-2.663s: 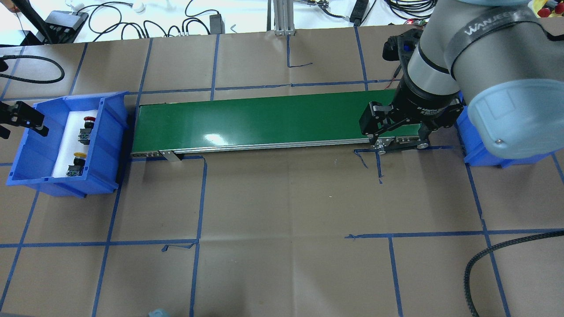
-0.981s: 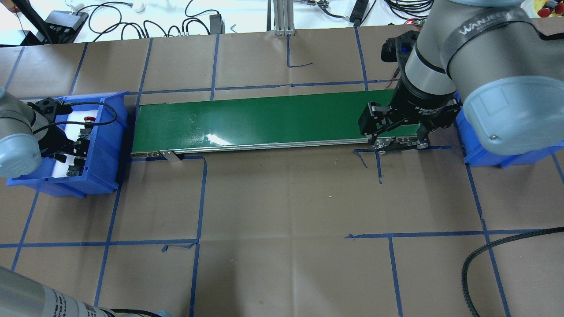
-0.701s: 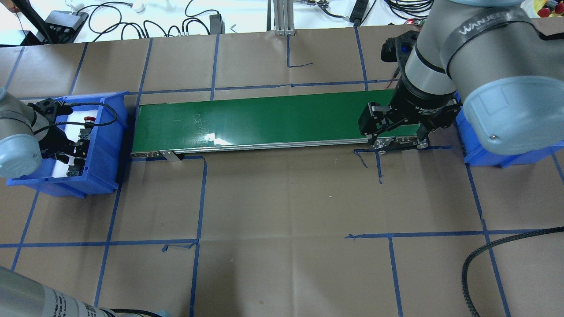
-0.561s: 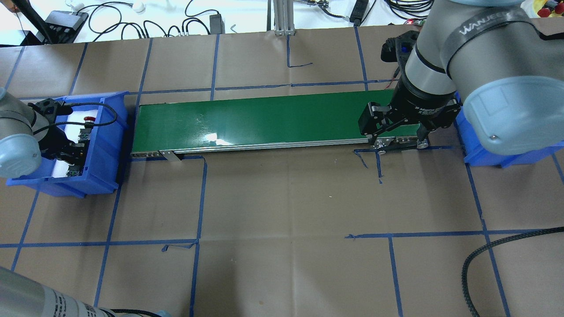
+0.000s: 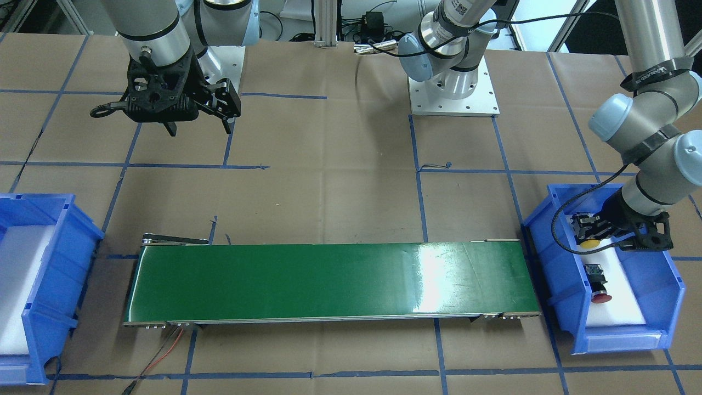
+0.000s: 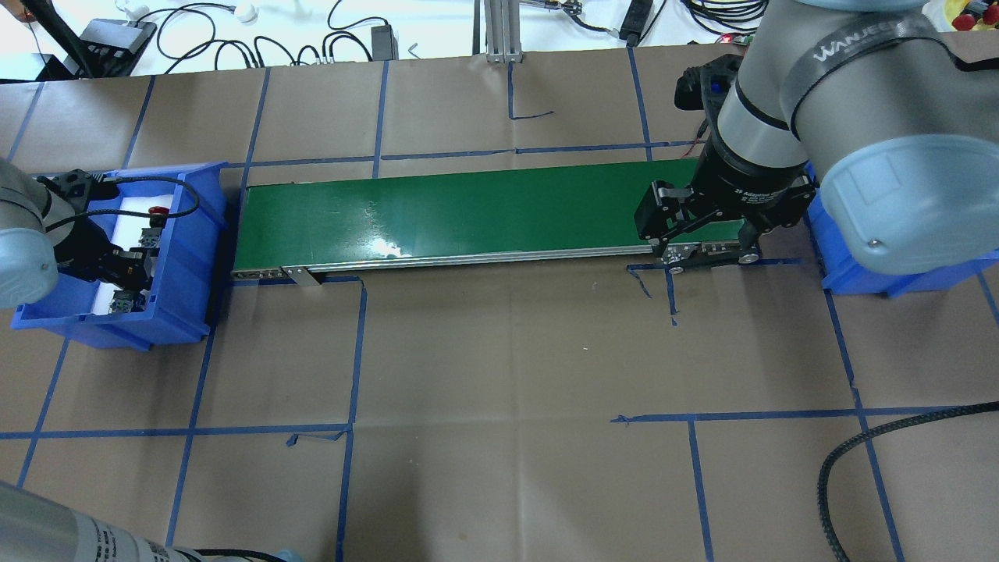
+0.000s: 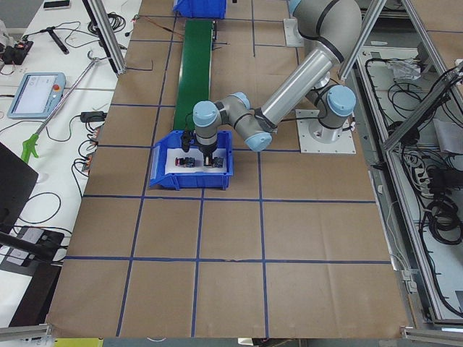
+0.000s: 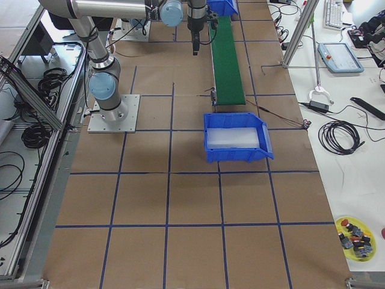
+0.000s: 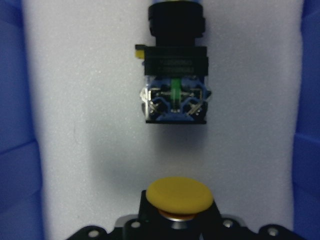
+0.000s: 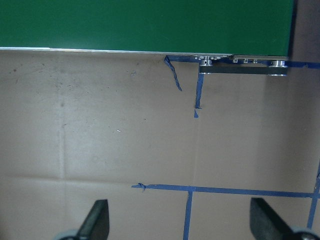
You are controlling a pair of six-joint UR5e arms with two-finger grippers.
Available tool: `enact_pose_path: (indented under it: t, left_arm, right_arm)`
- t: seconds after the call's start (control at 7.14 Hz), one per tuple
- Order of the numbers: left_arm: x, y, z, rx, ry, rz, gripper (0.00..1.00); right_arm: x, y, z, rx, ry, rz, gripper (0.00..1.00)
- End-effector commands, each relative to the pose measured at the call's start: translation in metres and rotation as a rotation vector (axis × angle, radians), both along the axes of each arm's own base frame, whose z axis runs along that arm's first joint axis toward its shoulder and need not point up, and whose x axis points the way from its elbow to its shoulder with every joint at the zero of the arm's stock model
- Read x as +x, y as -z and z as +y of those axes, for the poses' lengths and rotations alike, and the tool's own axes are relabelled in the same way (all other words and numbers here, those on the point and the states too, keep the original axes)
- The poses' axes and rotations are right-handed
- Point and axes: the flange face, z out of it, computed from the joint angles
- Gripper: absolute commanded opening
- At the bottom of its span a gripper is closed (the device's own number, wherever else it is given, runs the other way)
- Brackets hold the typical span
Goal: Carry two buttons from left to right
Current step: 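Lift the yellow button and carry it onto the conveyor belt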
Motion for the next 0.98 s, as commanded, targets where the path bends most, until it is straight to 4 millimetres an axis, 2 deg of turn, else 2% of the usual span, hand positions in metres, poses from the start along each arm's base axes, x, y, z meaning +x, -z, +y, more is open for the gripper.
enact_pose_path:
  t: [0.0, 0.28, 0.42, 0.56, 0.7, 0.84]
  left_arm:
    - [0.012, -0.063, -0.011, 0.004, -0.003, 0.003, 0.10]
    - [0.017, -0.149, -0.021, 0.043, -0.003, 0.027, 0.10]
    - [0.018, -0.173, -0.026, 0.050, -0.003, 0.030, 0.10]
    - [0.016, -0.181, -0.031, 0.046, 0.004, 0.023, 0.10]
    - [0.011, -0.177, -0.035, 0.049, 0.008, 0.026, 0.10]
    - [-0.017, -0.178, -0.046, 0.043, 0.036, 0.027, 0.10]
  right_arm:
    - [0.000, 0.000, 0.000, 0.000, 0.000, 0.000, 1.00]
    - [0.000, 0.000, 0.000, 0.000, 0.000, 0.000, 1.00]
    - [0.000, 0.000, 0.000, 0.000, 0.000, 0.000, 1.00]
    - [0.000, 0.000, 0.000, 0.000, 0.000, 0.000, 1.00]
    - [0.000, 0.000, 0.000, 0.000, 0.000, 0.000, 1.00]
    - [0.000, 0.000, 0.000, 0.000, 0.000, 0.000, 1.00]
